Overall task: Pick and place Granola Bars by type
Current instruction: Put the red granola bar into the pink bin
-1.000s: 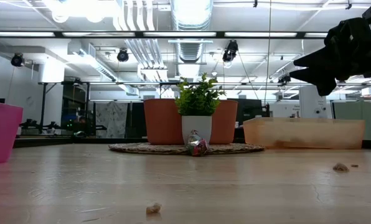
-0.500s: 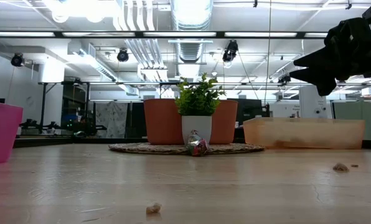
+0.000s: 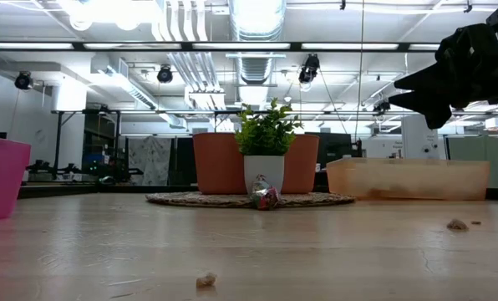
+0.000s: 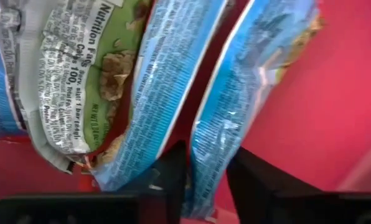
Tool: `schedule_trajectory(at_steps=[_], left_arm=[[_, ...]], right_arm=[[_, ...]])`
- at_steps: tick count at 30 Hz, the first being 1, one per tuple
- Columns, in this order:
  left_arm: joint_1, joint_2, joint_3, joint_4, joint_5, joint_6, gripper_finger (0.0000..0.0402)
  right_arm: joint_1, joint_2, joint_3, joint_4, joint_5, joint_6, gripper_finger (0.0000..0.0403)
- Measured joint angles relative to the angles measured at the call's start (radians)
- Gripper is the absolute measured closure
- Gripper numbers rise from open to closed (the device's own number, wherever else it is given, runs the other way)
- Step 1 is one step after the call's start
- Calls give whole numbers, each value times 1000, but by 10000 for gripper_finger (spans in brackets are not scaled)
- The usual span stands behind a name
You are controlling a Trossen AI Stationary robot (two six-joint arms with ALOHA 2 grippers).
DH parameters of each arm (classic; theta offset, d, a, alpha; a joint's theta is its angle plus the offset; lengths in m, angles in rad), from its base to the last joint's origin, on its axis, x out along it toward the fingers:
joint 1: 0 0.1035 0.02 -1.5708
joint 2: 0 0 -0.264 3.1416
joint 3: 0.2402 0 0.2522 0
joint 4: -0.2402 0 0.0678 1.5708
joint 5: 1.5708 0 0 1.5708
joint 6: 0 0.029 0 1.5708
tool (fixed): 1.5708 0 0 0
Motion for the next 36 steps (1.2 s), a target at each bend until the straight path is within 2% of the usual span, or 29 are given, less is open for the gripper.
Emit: schedule_trajectory(at_steps=[6,12,19,22,30,36], left_arm=[[14,-24,23,-19,0,24,228],[52,-58,133,-222,-47,61,170],[158,-72,287,-439,-183,46,164],[216,-72,336,-476,-229,40,164],[409,-33,447,-492,-253,32,164],[566,75,607,-565,-298,57,163]], right_arm=[[0,0,0,0,0,0,207],[0,0,0,0,0,0,207],[0,0,0,0,0,0,207],[0,0,0,0,0,0,207],[0,0,0,0,0,0,207],[0,0,0,0,0,0,207]])
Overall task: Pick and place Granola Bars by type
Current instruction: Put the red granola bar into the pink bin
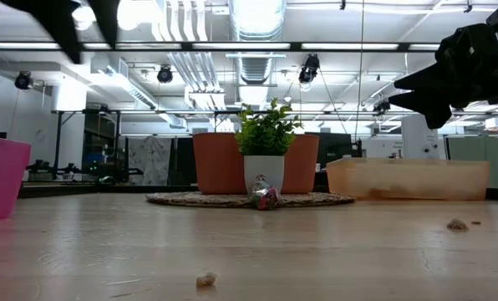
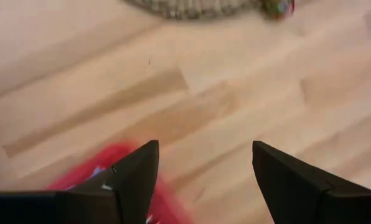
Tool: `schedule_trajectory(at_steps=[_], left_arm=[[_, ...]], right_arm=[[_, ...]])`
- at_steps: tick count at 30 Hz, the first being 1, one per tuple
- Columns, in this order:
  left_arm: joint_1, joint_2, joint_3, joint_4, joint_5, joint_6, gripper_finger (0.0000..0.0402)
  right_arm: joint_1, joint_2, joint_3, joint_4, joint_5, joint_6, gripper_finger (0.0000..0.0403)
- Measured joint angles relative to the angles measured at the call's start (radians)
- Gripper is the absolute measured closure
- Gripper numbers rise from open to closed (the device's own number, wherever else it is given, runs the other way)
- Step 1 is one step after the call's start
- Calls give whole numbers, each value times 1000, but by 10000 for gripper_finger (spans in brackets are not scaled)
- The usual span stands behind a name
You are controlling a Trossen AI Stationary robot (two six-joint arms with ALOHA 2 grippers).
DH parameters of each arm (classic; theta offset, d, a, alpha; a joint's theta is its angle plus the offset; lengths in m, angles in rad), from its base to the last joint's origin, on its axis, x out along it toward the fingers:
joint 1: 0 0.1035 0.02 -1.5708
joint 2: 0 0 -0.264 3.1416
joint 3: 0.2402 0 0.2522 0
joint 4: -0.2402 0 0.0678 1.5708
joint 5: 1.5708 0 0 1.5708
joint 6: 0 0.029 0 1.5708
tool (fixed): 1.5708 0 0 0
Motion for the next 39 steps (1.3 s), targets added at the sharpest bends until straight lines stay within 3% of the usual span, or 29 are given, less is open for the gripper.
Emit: schedule_trajectory(at_steps=[7,19,27,39], left_arm=[[145,179,230,-107,-28,40,156],[352,451,510,-108,-63,30,156],[430,579,538,-71,-63,25,156],[432,690,537,139,-45,13,156]], right_arm=[[0,0,0,0,0,0,207],[0,0,0,0,0,0,207],[0,0,0,0,0,0,207],[0,0,0,0,0,0,207]])
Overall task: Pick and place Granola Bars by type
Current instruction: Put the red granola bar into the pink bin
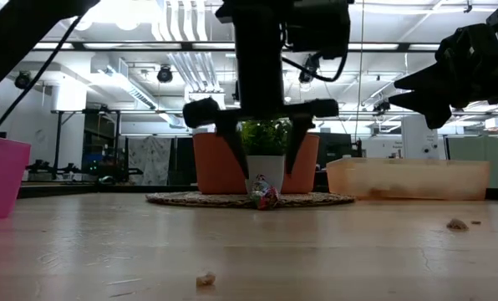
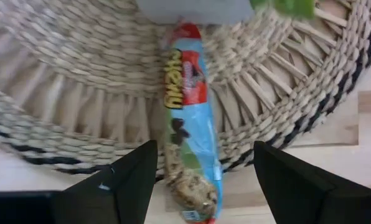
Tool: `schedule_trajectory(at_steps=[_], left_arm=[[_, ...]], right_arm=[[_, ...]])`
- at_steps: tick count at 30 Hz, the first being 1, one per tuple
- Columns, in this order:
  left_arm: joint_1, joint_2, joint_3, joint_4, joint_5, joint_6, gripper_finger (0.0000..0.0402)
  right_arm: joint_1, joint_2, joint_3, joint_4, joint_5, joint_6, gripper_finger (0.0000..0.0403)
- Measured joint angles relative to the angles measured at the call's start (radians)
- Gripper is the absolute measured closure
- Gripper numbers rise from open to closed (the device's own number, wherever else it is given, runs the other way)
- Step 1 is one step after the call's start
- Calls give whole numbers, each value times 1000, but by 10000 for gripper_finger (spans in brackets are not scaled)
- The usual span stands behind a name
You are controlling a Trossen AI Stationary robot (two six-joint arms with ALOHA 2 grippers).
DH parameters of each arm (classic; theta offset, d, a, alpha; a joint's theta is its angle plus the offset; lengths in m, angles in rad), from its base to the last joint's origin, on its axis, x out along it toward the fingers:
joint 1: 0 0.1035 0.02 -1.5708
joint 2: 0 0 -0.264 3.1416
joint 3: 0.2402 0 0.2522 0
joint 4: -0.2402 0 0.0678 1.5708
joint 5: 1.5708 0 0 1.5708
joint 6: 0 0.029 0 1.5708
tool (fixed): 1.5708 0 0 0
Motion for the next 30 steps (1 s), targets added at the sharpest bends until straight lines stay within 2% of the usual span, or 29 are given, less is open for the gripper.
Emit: schedule_trajectory(at_steps=[17,21,30], left_arm=[[-1,74,-1,30,11,-19,163],[-3,80,-1,27,9,-39,206],[-5,85,-1,2,5,-78,350]], right_arm=[[0,0,0,0,0,0,207],[0,0,0,0,0,0,207],[0,0,0,0,0,0,207]])
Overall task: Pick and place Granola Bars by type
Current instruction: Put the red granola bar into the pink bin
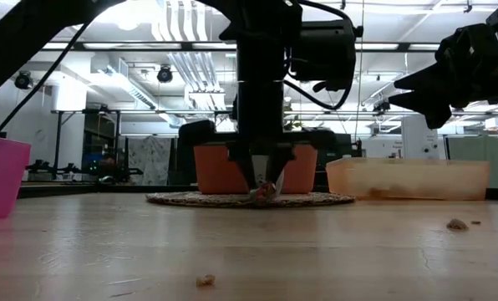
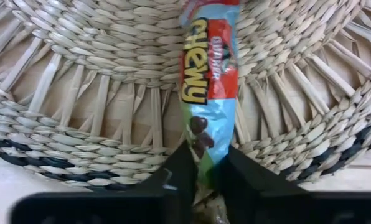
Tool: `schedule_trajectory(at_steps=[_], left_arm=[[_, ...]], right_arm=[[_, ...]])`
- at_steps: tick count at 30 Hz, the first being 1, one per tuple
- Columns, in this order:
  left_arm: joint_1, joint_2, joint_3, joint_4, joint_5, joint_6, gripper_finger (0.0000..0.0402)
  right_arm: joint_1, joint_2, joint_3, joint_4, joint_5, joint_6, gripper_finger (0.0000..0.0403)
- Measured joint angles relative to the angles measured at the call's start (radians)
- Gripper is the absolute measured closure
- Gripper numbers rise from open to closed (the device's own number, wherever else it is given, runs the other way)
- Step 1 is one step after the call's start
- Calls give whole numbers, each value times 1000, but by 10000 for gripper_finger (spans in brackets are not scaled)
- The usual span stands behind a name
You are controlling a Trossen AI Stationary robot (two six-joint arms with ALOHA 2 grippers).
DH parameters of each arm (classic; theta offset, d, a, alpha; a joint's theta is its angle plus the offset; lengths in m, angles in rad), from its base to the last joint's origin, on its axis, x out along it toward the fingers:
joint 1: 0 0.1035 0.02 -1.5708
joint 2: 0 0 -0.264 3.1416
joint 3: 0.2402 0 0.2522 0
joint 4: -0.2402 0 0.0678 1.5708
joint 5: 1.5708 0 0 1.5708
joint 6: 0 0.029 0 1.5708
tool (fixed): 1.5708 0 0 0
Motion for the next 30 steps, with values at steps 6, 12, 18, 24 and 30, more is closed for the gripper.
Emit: schedule_trajectory(at_steps=[6,12,18,24,30], left_arm=[[-3,-16,14,-26,13,-16,393],[-8,-53,67,-89,14,8,396],[-34,-94,135,-196,42,117,397],[-89,-117,227,-248,66,258,397],[-162,-122,328,-192,148,555,398]], right_arm=[[0,0,0,0,0,0,207],[0,0,0,0,0,0,207],[0,0,0,0,0,0,207],[0,0,0,0,0,0,207],[0,0,0,0,0,0,207]])
